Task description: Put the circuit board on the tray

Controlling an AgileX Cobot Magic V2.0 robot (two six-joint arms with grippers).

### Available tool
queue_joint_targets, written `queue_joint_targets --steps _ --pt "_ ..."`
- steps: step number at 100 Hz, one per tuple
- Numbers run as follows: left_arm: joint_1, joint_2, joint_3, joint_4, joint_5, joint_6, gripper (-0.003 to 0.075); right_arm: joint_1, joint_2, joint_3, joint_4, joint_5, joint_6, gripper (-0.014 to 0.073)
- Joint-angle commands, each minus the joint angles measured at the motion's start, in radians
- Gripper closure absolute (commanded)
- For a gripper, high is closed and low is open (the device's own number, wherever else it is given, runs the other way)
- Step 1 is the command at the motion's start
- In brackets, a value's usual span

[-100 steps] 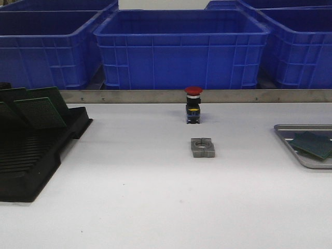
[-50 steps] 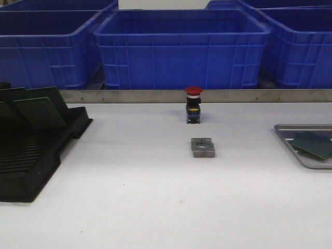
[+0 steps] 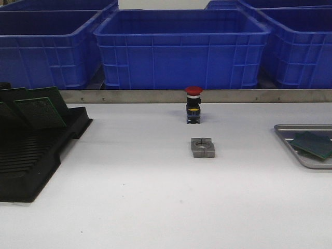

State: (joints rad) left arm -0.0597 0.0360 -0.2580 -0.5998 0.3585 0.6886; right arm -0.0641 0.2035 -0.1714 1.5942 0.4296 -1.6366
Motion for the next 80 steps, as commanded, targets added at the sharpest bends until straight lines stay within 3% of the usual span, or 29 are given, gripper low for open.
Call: queue_joint_targets --steps 1,19,25,35,40,80 --pt "0.001 0.012 0.009 0.02 -0.143 -0.081 0.0741 -0.006 0.009 -0.024 0.035 0.01 -0.004 0.0655" --pt "0.001 -0.054 0.144 0.51 -0.283 -0.662 0.0741 -0.006 0.009 -0.024 0.035 0.01 -0.004 0.0655" --pt "0.001 -0.073 0.205 0.6 -0.315 -0.752 0.0741 -0.006 0.009 -0.024 0.035 0.01 -0.004 0.0655" --pt "0.001 -0.071 0.317 0.6 -0.393 -0.759 0.0741 -0.006 0.009 -0.024 0.035 0.011 -0.004 0.0655" --pt "0.001 -0.071 0.302 0.6 -0.281 -0.759 0.0741 -0.006 0.009 -0.023 0.036 0.012 -0.004 0.0655" --pt "0.001 -0.073 0.308 0.594 -0.294 -0.759 0.0741 -0.006 0.009 -0.023 0.036 0.014 -0.004 0.0655"
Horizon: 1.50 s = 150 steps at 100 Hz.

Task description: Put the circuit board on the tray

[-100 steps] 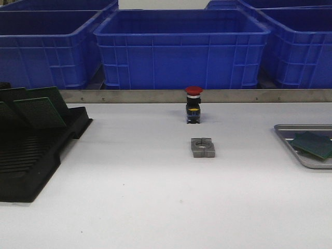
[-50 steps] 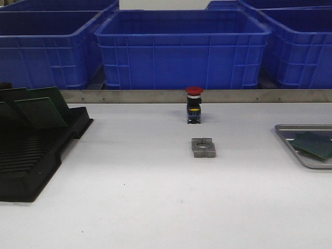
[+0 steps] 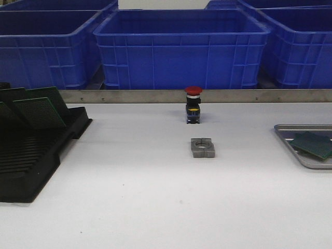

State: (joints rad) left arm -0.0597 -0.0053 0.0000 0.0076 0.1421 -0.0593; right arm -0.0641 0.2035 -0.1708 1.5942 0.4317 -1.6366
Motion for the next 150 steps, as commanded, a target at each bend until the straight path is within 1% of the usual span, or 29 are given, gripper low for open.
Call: queue_joint_targets --steps 1,87,91,100,107,110,113,114,115,121,126,128,133,145,150 --pt "0.001 -0.031 0.05 -0.013 -0.078 -0.011 0.0741 -0.006 0.009 -0.024 0.036 0.012 -0.004 0.0655" --pt "0.001 -0.031 0.049 -0.013 -0.078 -0.011 0.0741 -0.006 0.009 -0.024 0.036 0.007 -0.004 0.0655" --pt "0.001 -0.031 0.049 -0.013 -0.078 -0.011 0.0741 -0.006 0.009 -0.024 0.036 -0.01 -0.004 0.0655" --pt "0.001 -0.031 0.049 -0.013 -0.078 -0.011 0.0741 -0.021 0.009 -0.02 0.034 -0.119 -0.004 0.0655" --pt "0.001 -0.031 0.049 -0.013 -0.078 -0.011 0.0741 -0.038 0.009 -0.018 -0.001 -0.198 0.001 0.0655" --pt "0.001 -0.031 0.049 -0.013 -0.078 -0.011 0.0741 -0.04 0.009 -0.018 -0.054 -0.222 0.02 0.0655" --pt "0.001 -0.031 0.049 -0.013 -0.078 -0.011 0.0741 -0.04 0.009 -0.018 -0.13 -0.243 0.073 0.0655" --pt "0.001 -0.031 0.049 -0.013 -0.078 -0.011 0.0741 -0.04 0.009 -0.018 -0.13 -0.243 0.088 0.0655" --pt "0.001 -0.031 0.049 -0.013 -0.078 -0.011 0.0741 -0.04 0.009 -0.018 -0.165 -0.248 0.104 0.0655" --pt "0.001 -0.031 0.049 -0.013 -0.078 -0.011 0.0741 -0.04 0.009 -0.017 -0.33 -0.256 0.278 0.0655" --pt "0.001 -0.031 0.049 -0.013 -0.078 -0.011 0.0741 -0.04 0.004 -0.016 -0.529 -0.253 0.417 0.0655" --pt "0.001 -0.031 0.049 -0.013 -0.078 -0.011 0.0741 -0.04 0.001 -0.015 -0.577 -0.253 0.48 0.0655" --pt "0.001 -0.031 0.049 -0.013 -0.078 -0.011 0.0741 -0.039 -0.005 -0.014 -0.758 -0.256 0.635 0.0655" --pt "0.001 -0.031 0.049 -0.013 -0.078 -0.011 0.0741 -0.038 -0.033 0.004 -1.087 -0.278 1.01 0.0655" --pt "0.001 -0.031 0.049 -0.013 -0.078 -0.011 0.0741 -0.038 -0.051 0.022 -1.205 -0.308 1.107 0.0655"
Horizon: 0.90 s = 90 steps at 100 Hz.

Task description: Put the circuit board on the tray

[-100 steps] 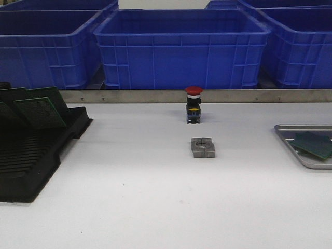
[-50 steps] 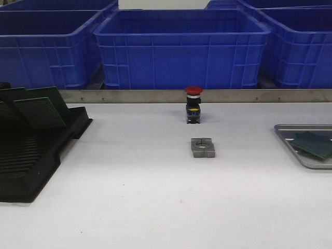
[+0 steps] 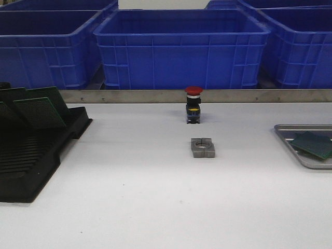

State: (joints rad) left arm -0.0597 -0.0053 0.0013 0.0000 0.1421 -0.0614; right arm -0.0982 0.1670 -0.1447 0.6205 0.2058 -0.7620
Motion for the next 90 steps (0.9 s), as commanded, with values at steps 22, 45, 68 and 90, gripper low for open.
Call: queue_joint_targets --steps 22,45,68,90 --pt "0.001 -0.031 0.047 -0.006 -0.078 -0.009 0.0741 -0.003 -0.122 0.164 -0.641 -0.304 0.746 0.0655" --pt "0.001 -0.031 0.047 -0.006 -0.076 -0.009 0.0741 -0.001 -0.205 0.162 -0.749 -0.258 0.81 0.0655" --pt "0.001 -0.031 0.047 -0.006 -0.076 -0.009 0.0741 -0.001 -0.204 0.161 -0.749 -0.243 0.81 0.0655" --pt "0.001 -0.031 0.047 -0.006 -0.076 -0.009 0.0741 -0.001 -0.204 0.161 -0.749 -0.238 0.81 0.0655"
